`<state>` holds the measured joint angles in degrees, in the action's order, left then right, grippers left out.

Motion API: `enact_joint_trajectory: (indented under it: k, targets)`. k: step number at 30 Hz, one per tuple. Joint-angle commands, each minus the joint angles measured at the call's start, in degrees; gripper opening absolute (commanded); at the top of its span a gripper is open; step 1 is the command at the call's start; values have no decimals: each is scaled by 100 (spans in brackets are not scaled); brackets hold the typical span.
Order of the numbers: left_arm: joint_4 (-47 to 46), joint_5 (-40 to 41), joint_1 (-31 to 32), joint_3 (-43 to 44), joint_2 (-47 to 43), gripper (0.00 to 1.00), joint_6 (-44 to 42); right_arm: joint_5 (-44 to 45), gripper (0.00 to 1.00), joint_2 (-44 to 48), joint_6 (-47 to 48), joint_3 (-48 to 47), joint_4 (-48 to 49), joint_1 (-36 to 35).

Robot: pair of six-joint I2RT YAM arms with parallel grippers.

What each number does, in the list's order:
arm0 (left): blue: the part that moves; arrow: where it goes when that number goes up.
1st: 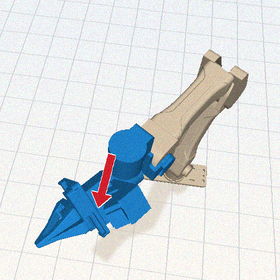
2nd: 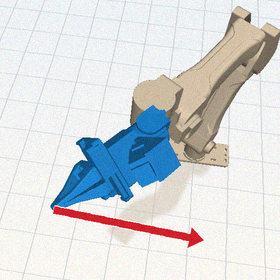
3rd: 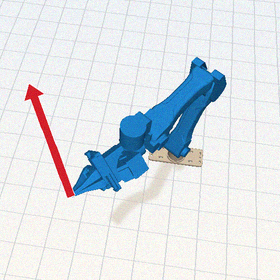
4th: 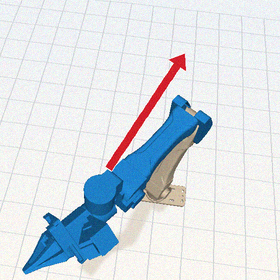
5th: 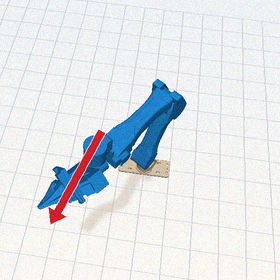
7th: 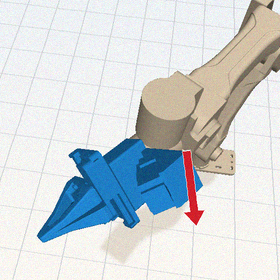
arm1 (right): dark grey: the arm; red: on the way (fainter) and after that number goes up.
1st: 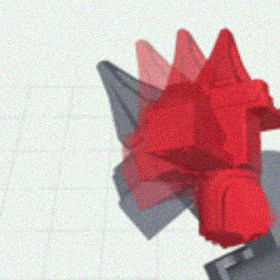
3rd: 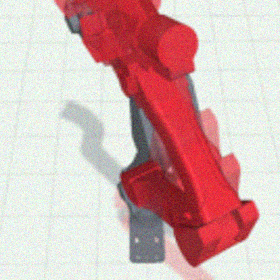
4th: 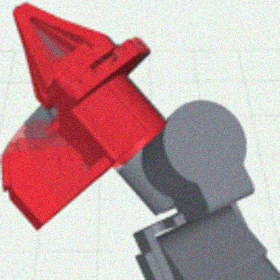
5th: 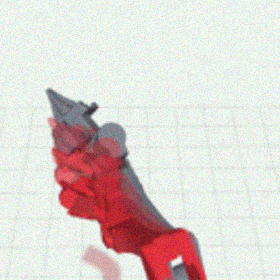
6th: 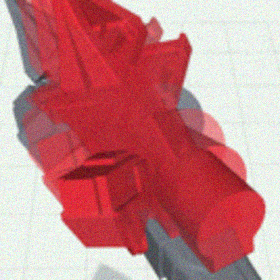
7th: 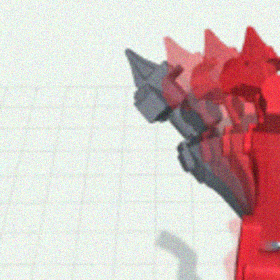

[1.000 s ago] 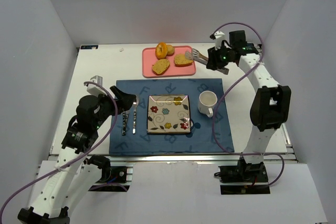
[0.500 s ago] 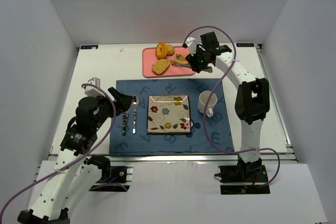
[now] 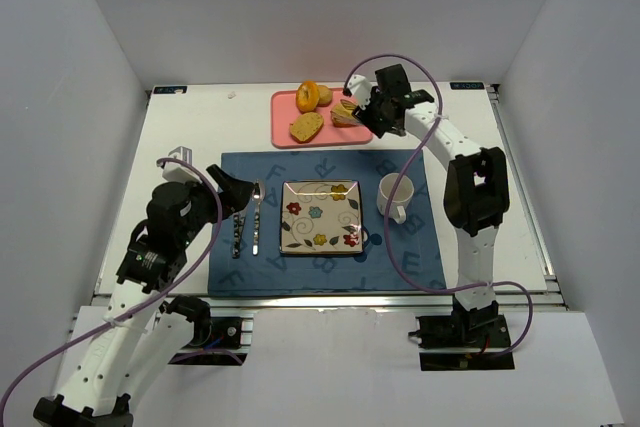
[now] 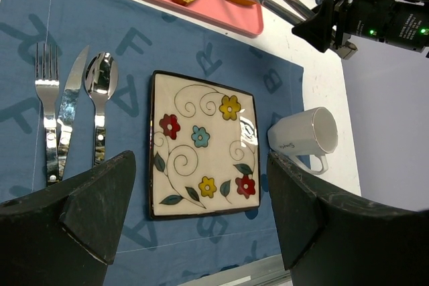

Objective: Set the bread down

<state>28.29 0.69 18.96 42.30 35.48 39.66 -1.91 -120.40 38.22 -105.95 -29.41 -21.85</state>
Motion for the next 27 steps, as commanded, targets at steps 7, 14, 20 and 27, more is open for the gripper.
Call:
enact_joint_trajectory:
  k: [7,14,20,27]
  targets:
    - [-8,89,-7,138,-156,88,15,-55,50,131,-60,31,278,-57]
    - [-70,63,-15,103,-130,88,16,-161,51,201,-130,162,146,-65]
    - [-61,54,-15,94,-138,88,7,-117,51,157,-121,180,23,-92]
    - [-61,63,-15,67,-182,88,24,577,49,113,1,417,444,-188]
